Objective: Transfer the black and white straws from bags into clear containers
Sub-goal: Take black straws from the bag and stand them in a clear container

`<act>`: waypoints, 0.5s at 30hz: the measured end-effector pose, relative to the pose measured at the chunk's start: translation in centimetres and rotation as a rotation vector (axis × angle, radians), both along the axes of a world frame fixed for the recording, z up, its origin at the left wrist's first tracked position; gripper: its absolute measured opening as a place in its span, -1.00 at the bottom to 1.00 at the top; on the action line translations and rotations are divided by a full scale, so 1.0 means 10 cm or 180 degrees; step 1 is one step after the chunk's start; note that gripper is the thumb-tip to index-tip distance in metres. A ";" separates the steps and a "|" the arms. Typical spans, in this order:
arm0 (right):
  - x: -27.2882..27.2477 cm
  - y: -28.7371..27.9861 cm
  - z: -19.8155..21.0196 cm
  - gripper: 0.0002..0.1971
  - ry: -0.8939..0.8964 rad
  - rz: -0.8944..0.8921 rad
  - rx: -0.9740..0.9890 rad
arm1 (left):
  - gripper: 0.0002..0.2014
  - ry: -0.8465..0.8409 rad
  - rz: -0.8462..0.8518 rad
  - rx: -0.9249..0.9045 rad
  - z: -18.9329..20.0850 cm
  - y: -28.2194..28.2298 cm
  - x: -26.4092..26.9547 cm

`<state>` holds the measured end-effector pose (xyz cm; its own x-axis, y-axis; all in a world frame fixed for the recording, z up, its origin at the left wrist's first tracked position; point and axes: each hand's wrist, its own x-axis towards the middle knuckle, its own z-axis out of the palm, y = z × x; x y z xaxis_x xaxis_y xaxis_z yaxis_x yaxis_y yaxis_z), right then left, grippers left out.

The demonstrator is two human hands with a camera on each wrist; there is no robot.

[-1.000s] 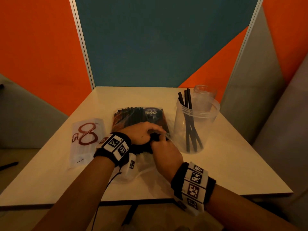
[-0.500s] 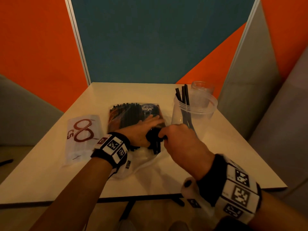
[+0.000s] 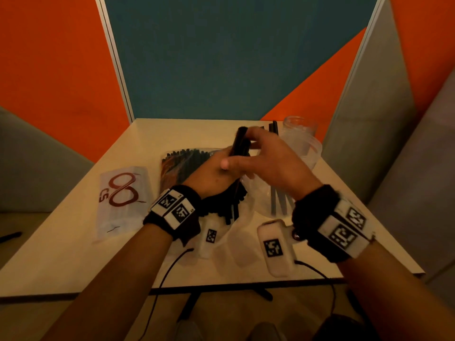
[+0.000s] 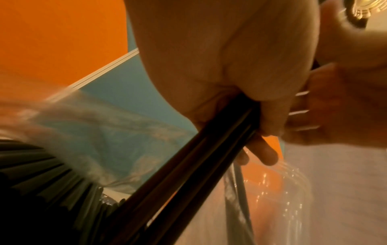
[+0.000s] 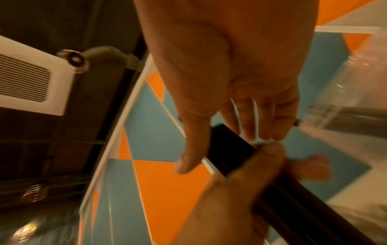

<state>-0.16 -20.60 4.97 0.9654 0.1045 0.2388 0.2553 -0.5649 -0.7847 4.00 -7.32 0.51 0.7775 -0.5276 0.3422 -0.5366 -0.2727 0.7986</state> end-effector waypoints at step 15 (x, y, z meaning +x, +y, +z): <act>0.23 0.12 -0.34 -0.83 -0.0310 -0.0037 0.1921 | -0.71 0.0979 -0.0095 0.0002 -0.28 -0.06 0.07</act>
<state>2.12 -19.40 1.59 0.9365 -0.0871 0.3398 0.3384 -0.0310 -0.9405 4.67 -7.94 -2.31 0.8288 -0.5518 0.0929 -0.2775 -0.2611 0.9246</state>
